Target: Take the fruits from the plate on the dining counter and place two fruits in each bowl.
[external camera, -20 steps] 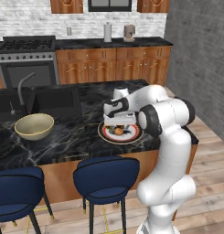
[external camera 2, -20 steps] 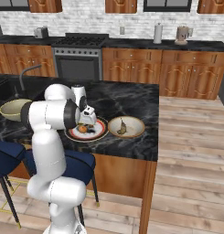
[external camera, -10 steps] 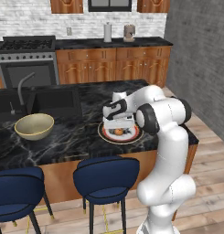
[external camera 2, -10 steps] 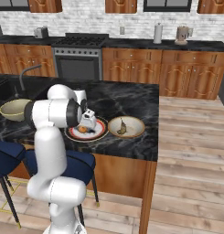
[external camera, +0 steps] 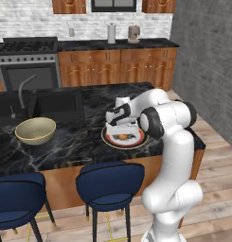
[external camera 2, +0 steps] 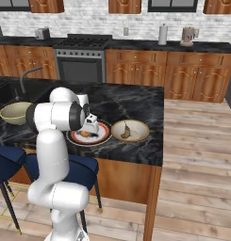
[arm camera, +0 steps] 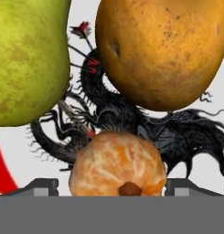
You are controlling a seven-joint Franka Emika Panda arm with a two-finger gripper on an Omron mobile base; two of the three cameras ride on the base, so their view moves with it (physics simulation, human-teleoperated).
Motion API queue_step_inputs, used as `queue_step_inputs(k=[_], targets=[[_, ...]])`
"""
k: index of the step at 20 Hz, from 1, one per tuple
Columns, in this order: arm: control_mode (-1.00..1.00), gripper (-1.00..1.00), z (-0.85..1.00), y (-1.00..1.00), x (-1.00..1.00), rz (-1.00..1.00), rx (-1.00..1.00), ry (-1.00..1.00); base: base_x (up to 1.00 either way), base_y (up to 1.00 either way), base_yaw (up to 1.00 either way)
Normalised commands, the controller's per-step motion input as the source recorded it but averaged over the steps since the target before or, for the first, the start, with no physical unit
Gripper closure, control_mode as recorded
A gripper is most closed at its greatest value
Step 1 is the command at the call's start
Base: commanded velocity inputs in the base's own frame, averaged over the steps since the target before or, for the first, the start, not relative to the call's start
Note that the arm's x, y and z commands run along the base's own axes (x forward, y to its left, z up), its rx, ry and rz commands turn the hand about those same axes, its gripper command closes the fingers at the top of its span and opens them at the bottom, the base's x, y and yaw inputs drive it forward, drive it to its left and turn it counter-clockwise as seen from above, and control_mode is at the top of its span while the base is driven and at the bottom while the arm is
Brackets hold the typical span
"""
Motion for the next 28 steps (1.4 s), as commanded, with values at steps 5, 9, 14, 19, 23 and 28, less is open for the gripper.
queue_step_inputs(k=[5,9,14,19,23,28], targets=[[-1.00,1.00,0.00,0.00,0.00,0.00,0.00,0.00,0.00,0.00,0.00],[-1.00,1.00,0.02,0.00,-0.04,0.00,0.00,-0.01,0.00,0.00,0.00],[-1.00,1.00,0.66,-0.30,-0.18,0.00,0.00,-0.01,0.00,0.00,0.00],[-1.00,1.00,0.99,-0.53,-0.61,0.00,0.00,0.00,0.00,0.00,0.00],[-1.00,1.00,0.56,-0.96,-0.26,-0.03,0.01,0.01,0.00,0.00,0.00],[-1.00,1.00,0.00,-1.00,0.04,-0.02,0.09,0.00,0.00,0.00,0.00]])
